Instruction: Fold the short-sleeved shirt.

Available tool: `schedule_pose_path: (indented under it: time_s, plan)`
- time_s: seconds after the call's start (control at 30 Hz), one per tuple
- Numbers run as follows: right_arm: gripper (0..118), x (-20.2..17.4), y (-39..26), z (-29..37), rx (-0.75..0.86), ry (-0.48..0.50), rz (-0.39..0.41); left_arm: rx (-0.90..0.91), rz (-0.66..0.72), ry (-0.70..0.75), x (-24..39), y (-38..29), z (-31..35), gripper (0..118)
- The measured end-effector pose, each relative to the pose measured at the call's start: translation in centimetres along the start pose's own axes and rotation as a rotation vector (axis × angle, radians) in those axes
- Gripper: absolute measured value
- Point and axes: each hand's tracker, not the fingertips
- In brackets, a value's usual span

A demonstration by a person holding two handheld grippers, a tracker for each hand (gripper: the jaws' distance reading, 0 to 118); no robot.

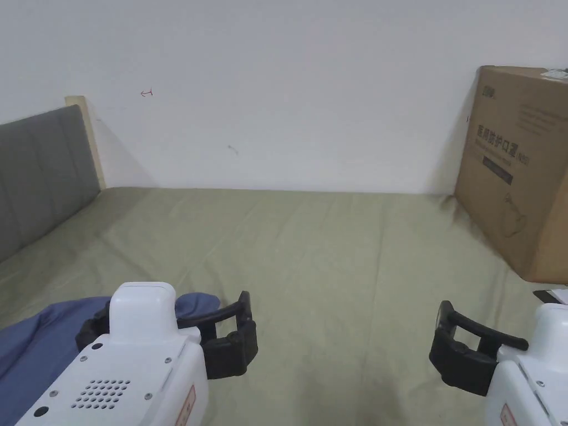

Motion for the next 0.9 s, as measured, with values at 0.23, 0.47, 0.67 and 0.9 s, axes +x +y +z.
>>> schedule_pose_path:
  time_s: [0.23, 0.47, 0.67, 0.9]
  plan:
    - [36, -0.7, -0.4, 0.3, 0.002, 0.029, 0.032, 0.062, -0.14, -0.015, 1.4, 0.7, 0.9, 43]
    - [0, -0.5, -0.3, 0.8, 0.032, 0.028, 0.034, 0.053, -0.134, -0.036, 1.5, 0.6, 0.8, 0]
    - [0, 0.0, -0.2, 0.8, 0.028, 0.035, 0.0, 0.048, -0.094, -0.041, 1.3, 1.2, 0.7, 0]
    - [0, -1.3, 0.7, -0.1, 0.025, 0.085, 0.015, 0.054, -0.075, 0.021, -0.3, 2.3, 1.0, 0]
